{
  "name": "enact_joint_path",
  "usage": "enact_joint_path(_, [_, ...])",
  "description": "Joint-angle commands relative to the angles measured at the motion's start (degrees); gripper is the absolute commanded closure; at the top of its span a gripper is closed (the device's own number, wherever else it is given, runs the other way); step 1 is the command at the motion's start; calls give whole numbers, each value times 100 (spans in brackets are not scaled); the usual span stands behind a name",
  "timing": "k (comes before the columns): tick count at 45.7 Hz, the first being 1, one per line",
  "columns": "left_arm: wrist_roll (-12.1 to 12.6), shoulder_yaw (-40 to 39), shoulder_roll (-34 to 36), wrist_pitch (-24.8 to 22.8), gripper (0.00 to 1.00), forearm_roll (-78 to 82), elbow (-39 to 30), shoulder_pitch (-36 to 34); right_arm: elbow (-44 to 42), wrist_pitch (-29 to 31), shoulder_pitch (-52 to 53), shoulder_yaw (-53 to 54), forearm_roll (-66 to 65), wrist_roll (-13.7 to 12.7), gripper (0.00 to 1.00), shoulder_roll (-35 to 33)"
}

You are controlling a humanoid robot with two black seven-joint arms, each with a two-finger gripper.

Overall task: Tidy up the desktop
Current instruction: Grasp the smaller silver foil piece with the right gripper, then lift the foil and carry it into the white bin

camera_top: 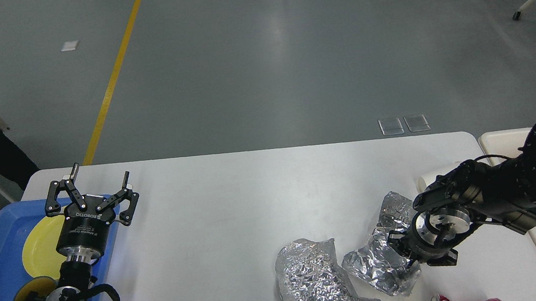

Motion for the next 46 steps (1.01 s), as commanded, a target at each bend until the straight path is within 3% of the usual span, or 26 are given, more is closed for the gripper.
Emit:
enact_joint_path(1, [6, -7, 0, -7, 3, 1, -1, 0, 245, 476, 469, -26, 56, -23, 100, -185])
enact_joint_path(9, [6, -6, 0, 2, 3, 1, -1, 0, 912, 1022, 1576, -209, 73, -24, 100, -660])
enact_joint_path(24, [6, -6, 0, -7, 3, 1, -1, 0, 1976, 2349, 3869, -1721, 109, 73, 100, -1117])
enact_joint_path(28, [6, -7, 0, 2, 3, 1, -1, 0, 2161, 2779, 4520, -2125, 109, 283, 100, -1232])
enact_joint_path(35, [6, 2, 0, -7, 3, 1, -1, 0, 2460, 3632, 5724, -2898, 126, 987, 100, -1206])
enact_joint_path(46, [6, -7, 0, -7, 3, 1, -1, 0, 2644, 3721, 6068, -3348, 126, 1084, 100, -1135])
